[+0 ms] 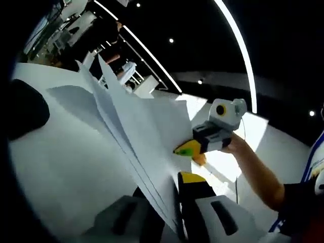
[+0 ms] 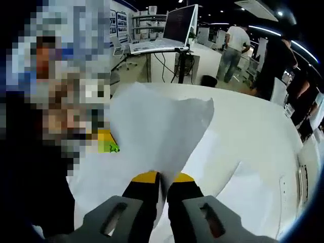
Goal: Organize the stack of printing papers by aligning and flattening the scattered papers on the table
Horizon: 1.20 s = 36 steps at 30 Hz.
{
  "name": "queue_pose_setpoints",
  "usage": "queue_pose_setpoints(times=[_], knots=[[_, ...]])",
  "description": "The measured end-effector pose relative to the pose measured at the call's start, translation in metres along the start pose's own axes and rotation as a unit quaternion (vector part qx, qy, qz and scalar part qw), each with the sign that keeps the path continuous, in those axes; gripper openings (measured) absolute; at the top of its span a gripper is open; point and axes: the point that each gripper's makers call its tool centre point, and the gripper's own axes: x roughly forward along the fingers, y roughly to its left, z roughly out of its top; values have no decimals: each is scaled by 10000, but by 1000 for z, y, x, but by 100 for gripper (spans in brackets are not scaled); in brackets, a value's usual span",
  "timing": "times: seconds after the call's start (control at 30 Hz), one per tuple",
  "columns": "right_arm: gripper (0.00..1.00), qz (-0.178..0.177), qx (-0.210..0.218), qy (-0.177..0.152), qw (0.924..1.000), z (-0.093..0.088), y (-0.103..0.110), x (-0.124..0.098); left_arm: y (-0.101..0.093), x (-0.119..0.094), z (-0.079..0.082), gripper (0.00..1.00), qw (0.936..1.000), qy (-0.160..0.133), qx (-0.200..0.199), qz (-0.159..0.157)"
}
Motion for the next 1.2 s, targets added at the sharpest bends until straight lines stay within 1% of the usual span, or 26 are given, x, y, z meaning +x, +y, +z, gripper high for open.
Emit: queue_pose_setpoints(times=[0.1, 0.13, 0.2, 0.23, 0.3, 0.37, 0.47, 0.5, 0.53, 0.57, 0.6, 0.63, 0.67, 0.7, 0.73, 0.77, 0.8, 0.97, 1.03, 1.1, 1.2], knots=[[9, -172, 75, -140, 9997, 1, -5, -2, 1, 0, 1, 8, 10000, -5, -8, 21], [14, -170, 79, -180, 9997, 1, -5, -3, 1, 0, 1, 8, 10000, -6, -21, 22], [24, -172, 130, -399, 9990, 4, -4, -6, 0, 0, 1, 7, 10000, -8, 0, 39], [26, -167, 188, -451, 9987, 3, -4, -9, 1, 0, 1, 7, 10000, -10, 9, 54], [26, -140, 240, -516, 9983, 1, -3, -13, 0, 0, 1, 7, 10000, -10, 35, 76], [29, -219, 247, -607, 9976, 1, -4, -17, 1, -1, 2, 7, 9999, -30, 49, 105], [37, -303, 257, -749, 9964, 1, -7, -24, 1, -1, 2, 7, 9999, -33, 72, 144], [40, -254, 303, -857, 9955, 4, -5, -26, 1, -1, 2, 7, 9999, -31, 80, 150], [45, -163, 482, -1022, 9935, 9, -1, -27, 1, -1, 2, 7, 9998, -29, 91, 157], [53, -143, 554, -1065, 9927, 10, -1, -27, 1, -1, 2, 7, 9998, -28, 99, 159], [62, -56, 753, -1263, 9891, 15, 1, -30, 1, -1, 2, 7, 9998, -28, 115, 161], [75, -12, 890, -1433, 9857, 20, 3, -32, 1, -1, 1, 7, 9998, -24, 133, 168], [83, 32, 948, -1593, 9827, 25, 4, -34, 1, -1, 1, 7, 9997, -10, 151, 166], [89, 47, 1006, -1736, 9797, 28, 5, -36, 1, -1, 1, 7, 9997, 3, 166, 166], [89, 62, 1051, -1835, 9774, 30, 5, -38, 1, -1, 0, 7, 9997, 10, 177, 169], [89, 41, 1035, -1810, 9780, 28, 6, -40, 1, -1, 0, 7, 9997, 15, 189, 180], [90, -8, 1022, -1900, 9764, 29, 6, -42, 2, -2, 1, 6, 9996, 3, 209, 206], [90, -176, 1058, -2083, 9722, 21, 4, -47, 1, -2, 2, 6, 9996, -18, 173, 209], [90, -197, 1092, -2079, 9718, 18, 2, -47, 1, -3, 2, 6, 9997, -22, 147, 208], [90, -293, 1170, -2025, 9718, 13, -2, -47, 1, -3, 2, 6, 9997, -5, 149, 214], [90, -425, 1192, -2060, 9703, 12, -6, -51, 2, -3, 3, 6, 9996, -25, 154, 229]])
